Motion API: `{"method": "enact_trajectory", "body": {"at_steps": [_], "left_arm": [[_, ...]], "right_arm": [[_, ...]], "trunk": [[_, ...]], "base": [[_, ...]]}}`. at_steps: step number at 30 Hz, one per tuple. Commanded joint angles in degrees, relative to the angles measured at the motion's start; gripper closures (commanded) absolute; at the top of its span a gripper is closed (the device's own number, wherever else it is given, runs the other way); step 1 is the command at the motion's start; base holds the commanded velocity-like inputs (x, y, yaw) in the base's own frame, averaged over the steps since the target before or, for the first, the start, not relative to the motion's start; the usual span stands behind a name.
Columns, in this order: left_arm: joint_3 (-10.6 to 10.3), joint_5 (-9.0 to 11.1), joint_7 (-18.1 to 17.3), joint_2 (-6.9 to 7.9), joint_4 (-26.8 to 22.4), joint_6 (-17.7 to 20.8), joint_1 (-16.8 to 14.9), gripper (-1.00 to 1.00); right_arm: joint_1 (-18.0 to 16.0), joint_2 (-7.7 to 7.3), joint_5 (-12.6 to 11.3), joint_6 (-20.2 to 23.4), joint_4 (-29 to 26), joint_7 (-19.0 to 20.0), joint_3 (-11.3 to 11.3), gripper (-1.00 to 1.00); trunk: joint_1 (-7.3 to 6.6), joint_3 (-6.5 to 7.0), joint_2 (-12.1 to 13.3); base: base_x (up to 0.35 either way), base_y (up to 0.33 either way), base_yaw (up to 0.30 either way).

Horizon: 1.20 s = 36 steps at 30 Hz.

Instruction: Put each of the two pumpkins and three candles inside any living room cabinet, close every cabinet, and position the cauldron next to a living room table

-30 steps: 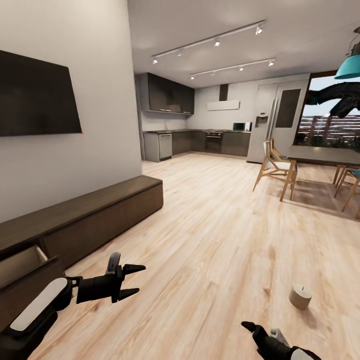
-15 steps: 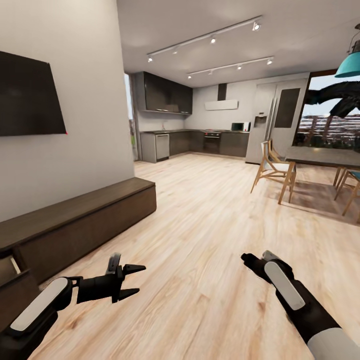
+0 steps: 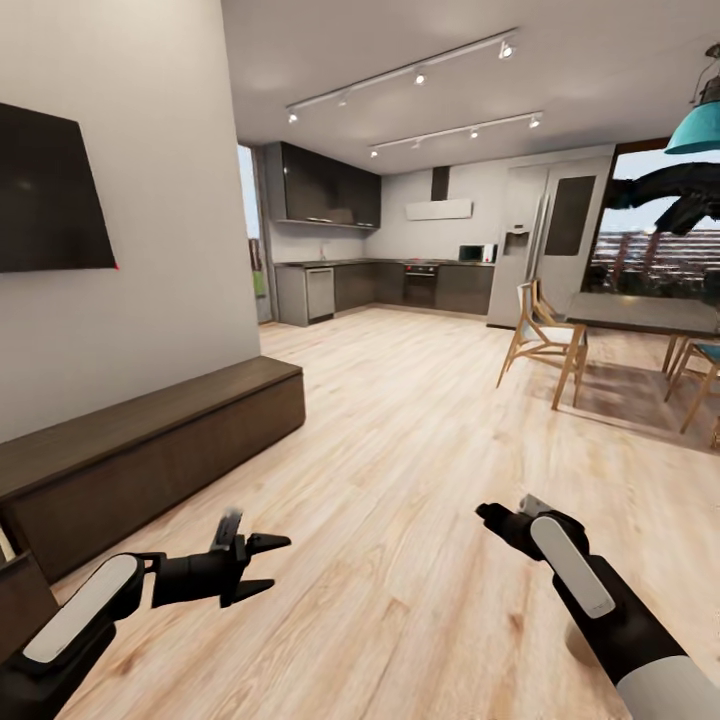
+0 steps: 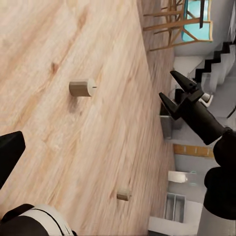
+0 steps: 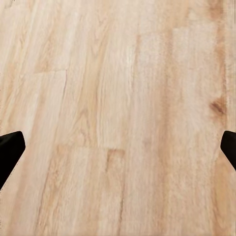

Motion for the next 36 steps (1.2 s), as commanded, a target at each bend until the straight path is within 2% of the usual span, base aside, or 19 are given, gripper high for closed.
{"method": "enact_trajectory", "body": {"at_steps": [1,7,12,26,36], "left_arm": [[-0.01,0.18,0.53,0.13,-0.04,0.03,-0.03,-1.0],[0.18,0.27,0.45,0.27,0.03,0.11,-0.03,-1.0],[0.22,0.42,0.33,0.28,0.03,0.12,-0.03,-1.0],[0.28,0.44,0.0,0.36,0.03,0.12,-0.03,-1.0],[0.28,0.44,-0.06,0.37,0.03,0.12,-0.03,-1.0]], "right_arm": [[-0.06,-0.06,-0.86,0.01,-0.02,-0.24,0.14,-1.0],[-0.07,0.01,-2.5,-0.03,2.72,1.72,0.11,-1.0],[-0.06,0.02,-2.61,-0.03,3.8,2.95,0.1,-1.0],[-0.06,0.1,-2.63,-0.03,8.09,3.15,-0.01,-1.0],[-0.08,0.1,-2.63,-0.03,8.96,3.09,0.01,-1.0]], "trunk": [[-0.01,-0.08,-0.03],[-0.01,-0.21,-0.03],[-0.01,-0.32,-0.03],[-0.01,-0.72,-0.03],[-0.01,-1.11,-0.03]], "base": [[0.001,-0.001,-0.212],[0.0,0.0,-0.251],[0.0,0.0,-0.263],[0.006,0.0,-0.264],[0.154,-0.071,-0.263]]}}
